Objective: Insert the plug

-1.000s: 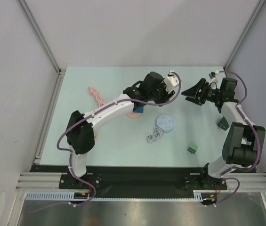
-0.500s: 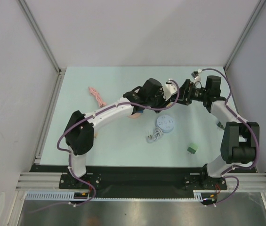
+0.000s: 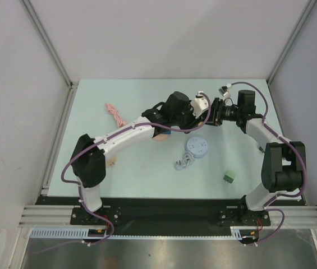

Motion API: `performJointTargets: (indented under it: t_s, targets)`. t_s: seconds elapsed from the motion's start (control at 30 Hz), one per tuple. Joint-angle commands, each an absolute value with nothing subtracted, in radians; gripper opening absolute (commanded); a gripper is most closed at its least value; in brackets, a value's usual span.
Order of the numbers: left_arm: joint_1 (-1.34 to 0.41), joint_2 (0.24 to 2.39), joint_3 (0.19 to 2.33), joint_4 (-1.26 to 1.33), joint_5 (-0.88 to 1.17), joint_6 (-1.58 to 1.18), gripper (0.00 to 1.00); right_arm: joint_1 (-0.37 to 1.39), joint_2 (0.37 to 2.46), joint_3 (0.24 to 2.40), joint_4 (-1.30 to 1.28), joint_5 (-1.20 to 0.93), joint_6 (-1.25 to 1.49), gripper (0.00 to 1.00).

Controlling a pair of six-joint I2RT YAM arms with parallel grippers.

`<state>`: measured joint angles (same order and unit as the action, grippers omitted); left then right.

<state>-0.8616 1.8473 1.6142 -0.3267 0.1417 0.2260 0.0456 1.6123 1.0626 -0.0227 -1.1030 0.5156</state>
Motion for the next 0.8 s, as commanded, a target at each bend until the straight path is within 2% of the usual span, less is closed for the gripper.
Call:
performJointTargets:
  t_s: [0.0, 0.07, 0.1, 0.13, 0.17, 0.2, 0.23, 0.3, 0.37, 0.4, 0.53, 0.63, 0.67, 0.77]
  targets:
    - [-0.864, 1.778, 1.598, -0.267, 0.175, 0.213, 0.00, 0.054, 1.611, 1.068, 0.075, -1.133, 0.552, 0.36]
    - [-0.864, 1.772, 1.585, -0.262, 0.179, 0.213, 0.00, 0.054, 1.600, 1.057, 0.101, -1.135, 0.571, 0.20]
    - [-0.864, 1.767, 1.583, -0.262, 0.179, 0.213, 0.05, 0.051, 1.595, 1.051, 0.118, -1.118, 0.589, 0.06]
    - [-0.864, 1.764, 1.582, -0.262, 0.178, 0.210, 0.13, 0.045, 1.583, 1.040, 0.130, -1.111, 0.598, 0.00]
    - [-0.864, 1.767, 1.583, -0.274, 0.175, 0.201, 0.23, 0.041, 1.575, 1.040, 0.129, -1.101, 0.607, 0.00]
    - [-0.864, 1.764, 1.585, -0.284, 0.175, 0.196, 0.52, 0.038, 1.568, 1.040, 0.111, -1.073, 0.612, 0.00]
    - [-0.864, 1.756, 1.585, -0.294, 0.172, 0.192, 0.66, 0.037, 1.559, 1.045, 0.080, -1.053, 0.595, 0.00]
    - [-0.864, 1.740, 1.565, -0.324, 0.176, 0.189, 0.81, 0.035, 1.528, 1.077, -0.098, -0.947, 0.531, 0.00]
    - [-0.864, 1.703, 1.543, -0.348, 0.146, 0.160, 0.82, 0.047, 1.516, 1.145, -0.281, -0.770, 0.427, 0.00]
    - [-0.862, 1.692, 1.533, -0.363, 0.135, 0.147, 0.82, 0.052, 1.516, 1.167, -0.413, -0.598, 0.422, 0.00]
    - [-0.851, 1.619, 1.465, -0.397, 0.123, 0.051, 0.78, 0.106, 1.487, 1.175, -0.489, -0.416, 0.450, 0.00]
    - [-0.844, 1.560, 1.361, -0.367, 0.153, -0.050, 0.73, 0.187, 1.488, 1.222, -0.578, -0.278, 0.290, 0.00]
    - [-0.842, 1.551, 1.320, -0.353, 0.172, -0.113, 0.68, 0.193, 1.500, 1.235, -0.606, -0.228, 0.255, 0.00]
    - [-0.838, 1.528, 1.234, -0.286, 0.297, -0.216, 0.65, 0.196, 1.551, 1.281, -0.698, -0.221, 0.147, 0.00]
